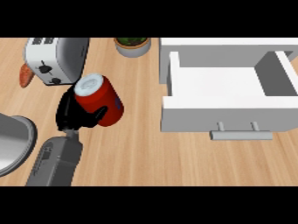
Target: Pick up the can, place it into the drawer and close the drawer
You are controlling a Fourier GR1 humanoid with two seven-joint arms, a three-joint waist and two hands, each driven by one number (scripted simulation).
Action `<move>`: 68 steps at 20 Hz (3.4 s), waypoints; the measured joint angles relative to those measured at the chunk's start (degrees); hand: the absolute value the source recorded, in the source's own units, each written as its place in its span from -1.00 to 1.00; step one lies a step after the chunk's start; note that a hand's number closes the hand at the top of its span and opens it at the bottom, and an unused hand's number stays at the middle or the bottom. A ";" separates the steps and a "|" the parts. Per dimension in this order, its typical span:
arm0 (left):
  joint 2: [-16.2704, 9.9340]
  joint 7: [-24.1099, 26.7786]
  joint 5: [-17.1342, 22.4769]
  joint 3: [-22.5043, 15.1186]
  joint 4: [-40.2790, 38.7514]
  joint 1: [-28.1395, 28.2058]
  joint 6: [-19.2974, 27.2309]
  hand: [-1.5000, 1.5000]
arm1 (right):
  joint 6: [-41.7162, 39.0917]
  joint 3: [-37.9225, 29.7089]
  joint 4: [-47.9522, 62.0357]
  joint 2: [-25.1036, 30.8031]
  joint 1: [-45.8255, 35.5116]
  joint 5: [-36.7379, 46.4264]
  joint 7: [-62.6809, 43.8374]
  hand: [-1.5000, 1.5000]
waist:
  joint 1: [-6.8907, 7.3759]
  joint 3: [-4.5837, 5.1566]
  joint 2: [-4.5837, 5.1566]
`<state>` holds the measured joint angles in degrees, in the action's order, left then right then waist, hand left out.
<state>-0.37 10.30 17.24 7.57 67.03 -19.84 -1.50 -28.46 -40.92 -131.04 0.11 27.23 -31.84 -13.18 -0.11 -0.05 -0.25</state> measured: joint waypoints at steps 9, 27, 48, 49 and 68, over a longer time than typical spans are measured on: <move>-0.02 -12.19 -2.12 -5.28 12.42 -4.64 9.99 1.00 | 1.32 1.96 -1.04 0.00 2.09 0.55 1.64 -1.00 | -0.27 0.03 0.10; 0.35 -21.45 -3.62 -11.84 4.27 -29.27 26.40 1.00 | 1.59 1.86 -0.07 0.82 -0.44 -0.11 -0.64 -1.00 | -0.93 0.04 0.30; 0.37 -14.25 11.35 -21.30 -21.71 -53.44 37.37 1.00 | 1.67 2.92 0.25 0.68 -3.65 1.46 -1.37 -1.00 | -2.33 -0.01 0.62; 0.37 -13.69 12.31 -21.96 -22.45 -53.77 37.33 1.00 | 2.06 3.10 0.13 0.51 -3.81 1.89 -1.28 -1.00 | -2.32 0.00 0.62; 0.37 -5.94 28.16 -34.88 -36.82 -59.61 40.70 -1.00 | 3.75 3.04 -0.34 2.96 -7.47 0.81 -4.91 -1.00 | -4.40 -0.05 1.11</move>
<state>0.00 4.37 45.40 -27.31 30.21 -79.45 39.20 -24.71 -37.88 -131.38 3.07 19.76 -31.03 -18.08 -4.51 -0.10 0.85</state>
